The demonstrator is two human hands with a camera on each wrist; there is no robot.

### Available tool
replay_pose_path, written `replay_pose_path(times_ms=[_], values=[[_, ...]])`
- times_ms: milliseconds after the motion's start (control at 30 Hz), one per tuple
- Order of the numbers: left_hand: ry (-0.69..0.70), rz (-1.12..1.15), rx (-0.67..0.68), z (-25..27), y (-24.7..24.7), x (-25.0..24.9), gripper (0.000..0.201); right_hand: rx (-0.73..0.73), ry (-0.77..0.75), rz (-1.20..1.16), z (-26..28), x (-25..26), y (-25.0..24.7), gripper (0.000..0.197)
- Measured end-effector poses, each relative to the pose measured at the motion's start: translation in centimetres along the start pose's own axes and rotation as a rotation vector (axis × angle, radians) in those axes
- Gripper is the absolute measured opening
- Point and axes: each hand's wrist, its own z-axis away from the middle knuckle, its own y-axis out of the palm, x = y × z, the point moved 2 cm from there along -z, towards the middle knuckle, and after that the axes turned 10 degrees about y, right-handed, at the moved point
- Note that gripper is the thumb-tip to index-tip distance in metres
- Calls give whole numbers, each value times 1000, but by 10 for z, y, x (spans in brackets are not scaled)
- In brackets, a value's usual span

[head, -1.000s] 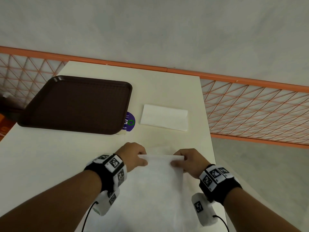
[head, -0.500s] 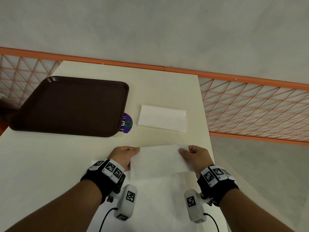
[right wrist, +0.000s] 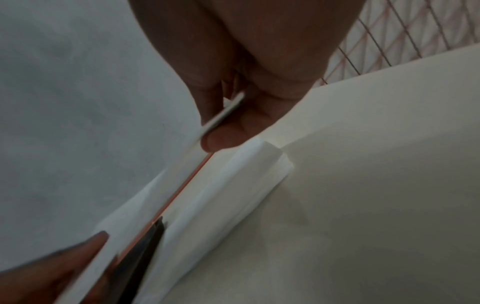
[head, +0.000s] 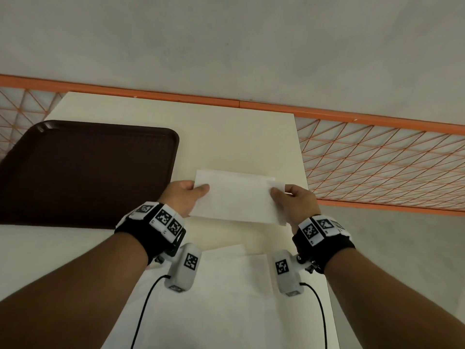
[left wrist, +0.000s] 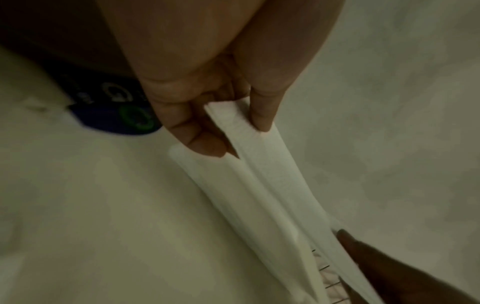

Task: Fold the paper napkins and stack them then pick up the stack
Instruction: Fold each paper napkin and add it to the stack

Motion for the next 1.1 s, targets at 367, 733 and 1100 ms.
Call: replay_pose_path(times_ms=[367,733,1100], values=[[203,-684,-125,-59,14,5,51,-102,-45,357,-55,12,8,16],[46,-962,-155,-65,16,8,57,-245,16,625,-47,18,8,53],[48,-1173,25,-45,18,-9,55,-189,25,903,-26,19,11,60]])
